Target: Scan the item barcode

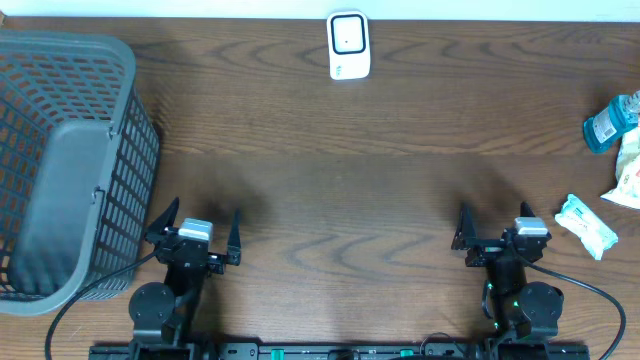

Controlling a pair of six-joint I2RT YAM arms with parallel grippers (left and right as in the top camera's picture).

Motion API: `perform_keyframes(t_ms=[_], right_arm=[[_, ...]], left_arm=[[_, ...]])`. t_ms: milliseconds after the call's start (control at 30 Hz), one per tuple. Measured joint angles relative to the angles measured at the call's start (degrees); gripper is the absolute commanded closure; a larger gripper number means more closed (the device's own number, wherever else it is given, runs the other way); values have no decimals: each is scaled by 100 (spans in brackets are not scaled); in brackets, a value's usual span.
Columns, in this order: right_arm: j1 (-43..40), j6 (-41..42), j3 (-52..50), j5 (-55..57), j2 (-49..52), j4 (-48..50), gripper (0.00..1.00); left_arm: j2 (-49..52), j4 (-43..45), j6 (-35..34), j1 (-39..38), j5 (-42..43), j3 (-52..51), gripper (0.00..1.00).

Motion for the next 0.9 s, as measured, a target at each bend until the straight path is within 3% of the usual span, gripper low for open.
perform_keyframes(t_ms=[300, 900], right_arm=[[0, 0, 0, 2, 0, 0, 1], [0, 0, 0, 2, 0, -2, 1]], left_arm=[[0, 909, 2, 0, 0, -459, 1], [0, 887, 2, 0, -2, -555, 1]])
